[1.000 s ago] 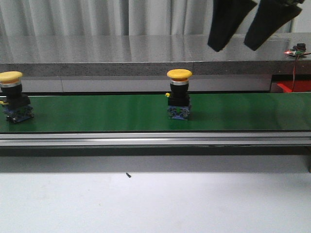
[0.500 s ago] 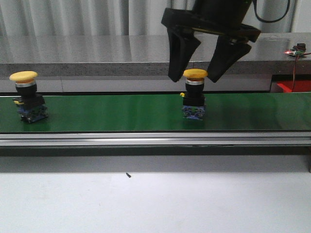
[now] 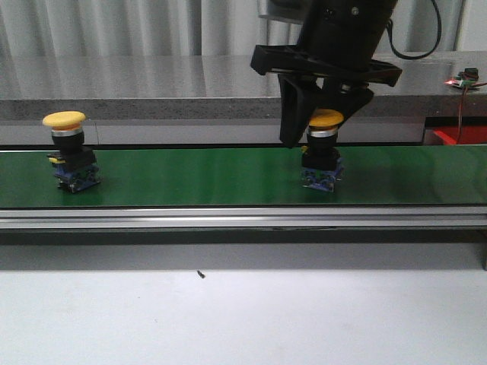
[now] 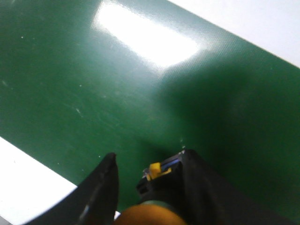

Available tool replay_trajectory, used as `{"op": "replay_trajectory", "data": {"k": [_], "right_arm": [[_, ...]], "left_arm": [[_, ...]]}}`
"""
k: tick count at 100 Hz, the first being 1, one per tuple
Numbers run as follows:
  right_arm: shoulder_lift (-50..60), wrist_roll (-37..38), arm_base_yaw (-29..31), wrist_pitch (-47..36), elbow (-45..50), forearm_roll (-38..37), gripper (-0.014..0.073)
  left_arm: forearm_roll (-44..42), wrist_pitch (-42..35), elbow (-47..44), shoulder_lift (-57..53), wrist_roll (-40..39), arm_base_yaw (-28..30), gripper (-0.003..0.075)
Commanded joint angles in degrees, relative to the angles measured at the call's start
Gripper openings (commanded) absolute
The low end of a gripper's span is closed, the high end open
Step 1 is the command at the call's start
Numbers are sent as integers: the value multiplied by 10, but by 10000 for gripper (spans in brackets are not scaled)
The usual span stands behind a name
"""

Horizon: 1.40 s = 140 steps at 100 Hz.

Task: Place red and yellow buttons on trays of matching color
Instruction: 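Close the right gripper on the yellow button and lift it, then lower the yellow button into the yellow tray and open the right gripper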

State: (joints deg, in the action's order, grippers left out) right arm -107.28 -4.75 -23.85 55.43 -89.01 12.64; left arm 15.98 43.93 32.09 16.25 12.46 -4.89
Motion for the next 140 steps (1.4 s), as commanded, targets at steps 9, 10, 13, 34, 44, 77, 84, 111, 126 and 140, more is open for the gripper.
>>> {"op": "replay_trajectory", "data": {"k": [9,10,13,34,44,77,84,111,126,140], "right_arm": [[63,-1,17,6,-19,1,73],[66,-1,19,7,-19,1,73],[74,-1,27,9,-19,1,73],[132,-1,106,38,-19,0,73],[153,-1,157,49,-19,0,73],[185,-1,315,56,7,-1,73],[185,-1,353,55,12,-1,73],[185,7,466,-14,58,0,73],[185,10,521,-58,99,0,73],[183,16,564,-103,132,9,73]], "left_arm": [[13,-40,14,5,3,-5,-20],[13,-40,14,5,3,-5,-20],[13,-40,14,5,3,-5,-20],[13,-40,14,5,3,-5,-20],[13,-40,14,5,3,-5,-20],[13,-40,14,5,3,-5,-20],[13,-40,14,5,3,-5,-20],[13,-40,14,5,3,-5,-20],[13,-40,14,5,3,-5,-20],[13,-40,14,5,3,-5,-20]]}}
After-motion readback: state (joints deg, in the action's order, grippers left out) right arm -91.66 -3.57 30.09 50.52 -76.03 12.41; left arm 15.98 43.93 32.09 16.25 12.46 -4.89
